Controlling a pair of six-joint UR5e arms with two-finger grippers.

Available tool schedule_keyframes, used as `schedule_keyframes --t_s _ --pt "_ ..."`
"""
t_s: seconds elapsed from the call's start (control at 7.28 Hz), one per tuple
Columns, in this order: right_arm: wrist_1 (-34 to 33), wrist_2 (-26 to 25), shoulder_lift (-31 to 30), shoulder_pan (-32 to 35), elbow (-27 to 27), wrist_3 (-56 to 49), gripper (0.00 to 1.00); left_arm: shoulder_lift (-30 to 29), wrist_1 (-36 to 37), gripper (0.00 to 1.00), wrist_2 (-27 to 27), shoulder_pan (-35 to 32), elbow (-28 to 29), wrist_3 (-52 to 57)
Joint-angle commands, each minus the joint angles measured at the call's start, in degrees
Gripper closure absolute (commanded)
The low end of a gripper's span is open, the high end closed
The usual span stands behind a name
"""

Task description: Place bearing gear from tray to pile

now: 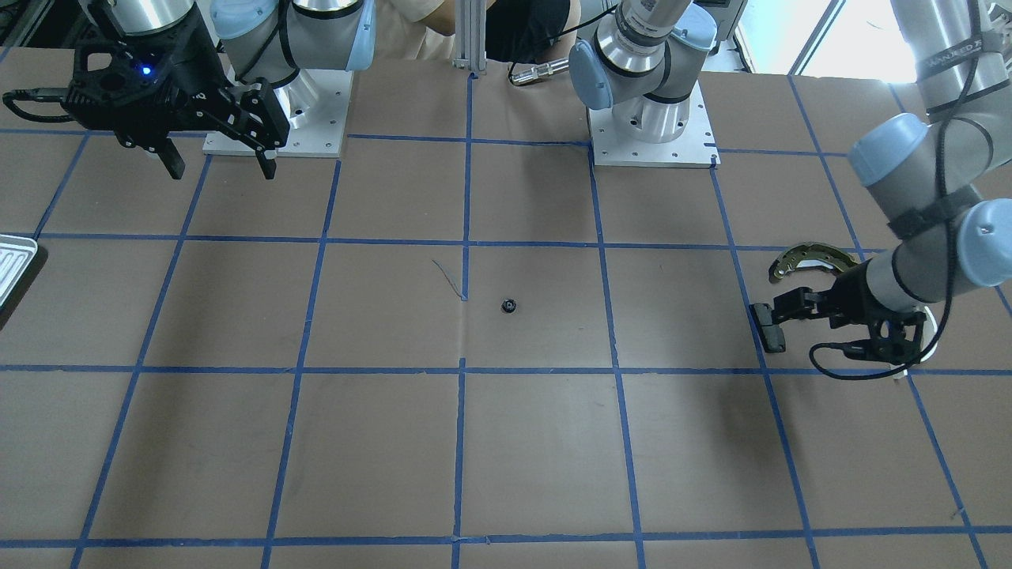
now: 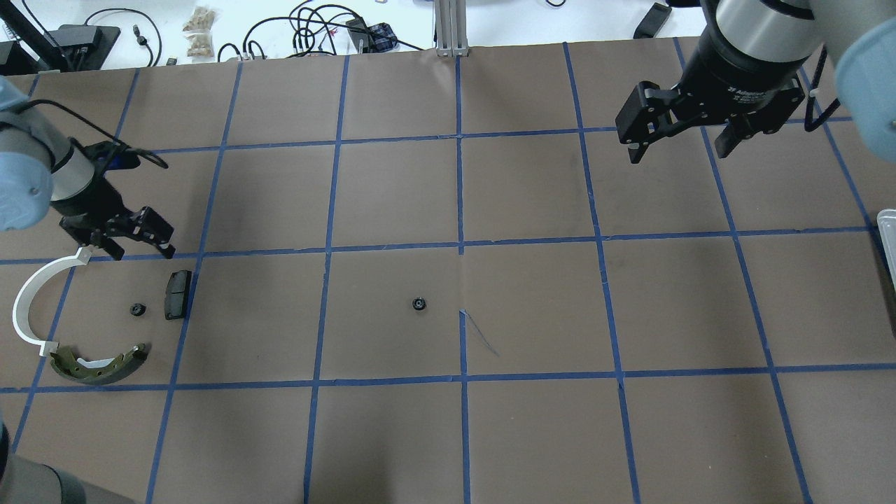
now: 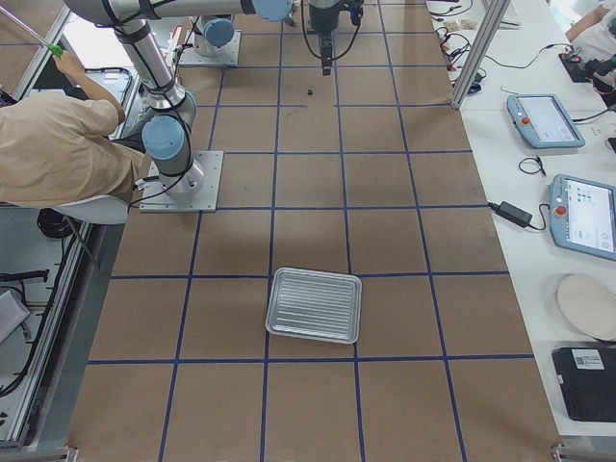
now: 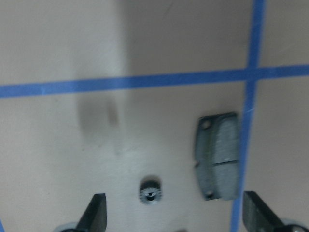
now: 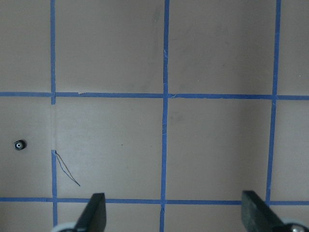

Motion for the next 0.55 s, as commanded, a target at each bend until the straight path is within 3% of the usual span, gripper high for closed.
schedule_keyframes --t_s 0.0,0.41 --pt "-8.0 -0.3 -1.2 -0.4 3.7 -0.1 0.00 3.0 -3.2 0.00 -4.4 -13.4 1.4 -12.7" --pt "-8.2 -0.3 -1.2 -0.7 6.7 -0.4 0.00 1.9 -2.3 0.00 -4.8 -27.2 1.3 -26.8"
